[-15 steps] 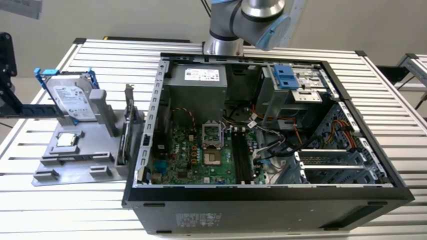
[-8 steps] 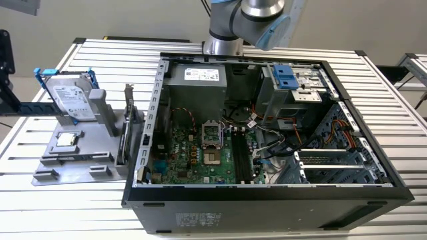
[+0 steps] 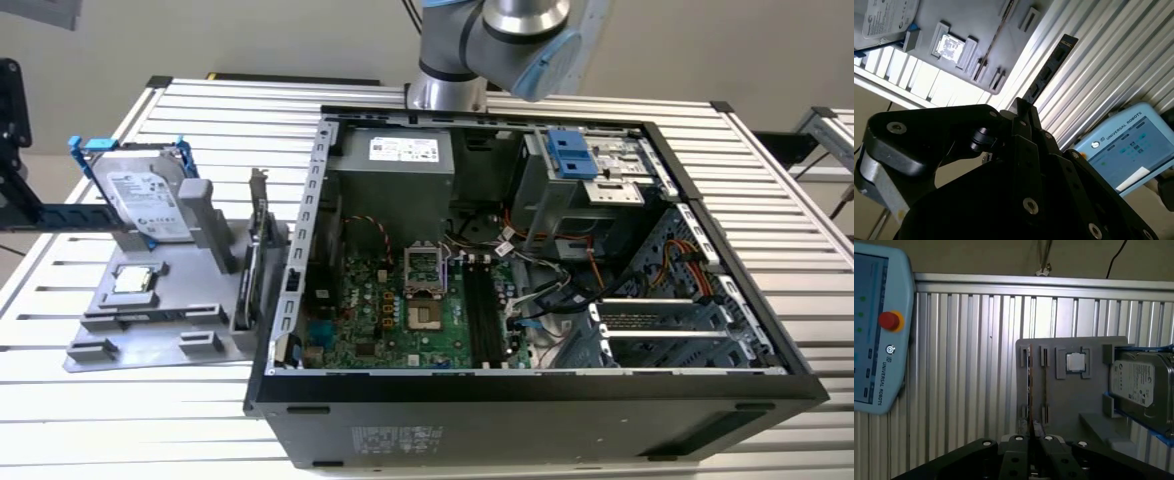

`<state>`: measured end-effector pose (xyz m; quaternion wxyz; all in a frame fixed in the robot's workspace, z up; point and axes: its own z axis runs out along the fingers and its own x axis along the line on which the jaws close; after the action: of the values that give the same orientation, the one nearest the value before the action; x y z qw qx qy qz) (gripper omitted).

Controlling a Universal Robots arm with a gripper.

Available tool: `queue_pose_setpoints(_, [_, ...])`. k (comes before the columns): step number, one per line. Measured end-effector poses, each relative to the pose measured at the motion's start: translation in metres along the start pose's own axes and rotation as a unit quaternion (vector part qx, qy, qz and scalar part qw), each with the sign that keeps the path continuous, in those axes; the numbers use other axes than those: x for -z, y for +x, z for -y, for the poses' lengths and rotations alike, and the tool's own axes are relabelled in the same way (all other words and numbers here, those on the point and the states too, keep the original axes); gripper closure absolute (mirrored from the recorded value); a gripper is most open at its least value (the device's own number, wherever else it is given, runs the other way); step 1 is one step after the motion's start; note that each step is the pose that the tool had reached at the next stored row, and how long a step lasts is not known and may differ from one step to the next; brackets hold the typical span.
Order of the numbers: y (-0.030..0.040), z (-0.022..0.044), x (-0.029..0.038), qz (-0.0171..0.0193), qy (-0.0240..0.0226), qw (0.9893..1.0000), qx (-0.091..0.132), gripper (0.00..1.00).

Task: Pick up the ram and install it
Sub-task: 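Pick up the ram and move it above insertion slot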

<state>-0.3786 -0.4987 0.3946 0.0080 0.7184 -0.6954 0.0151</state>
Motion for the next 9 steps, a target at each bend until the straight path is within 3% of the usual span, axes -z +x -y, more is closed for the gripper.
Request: queue_pose_setpoints(9, [-0.0008, 0.0079, -0.0001, 0.0001, 0.0001, 1.0, 0.0, 1.0])
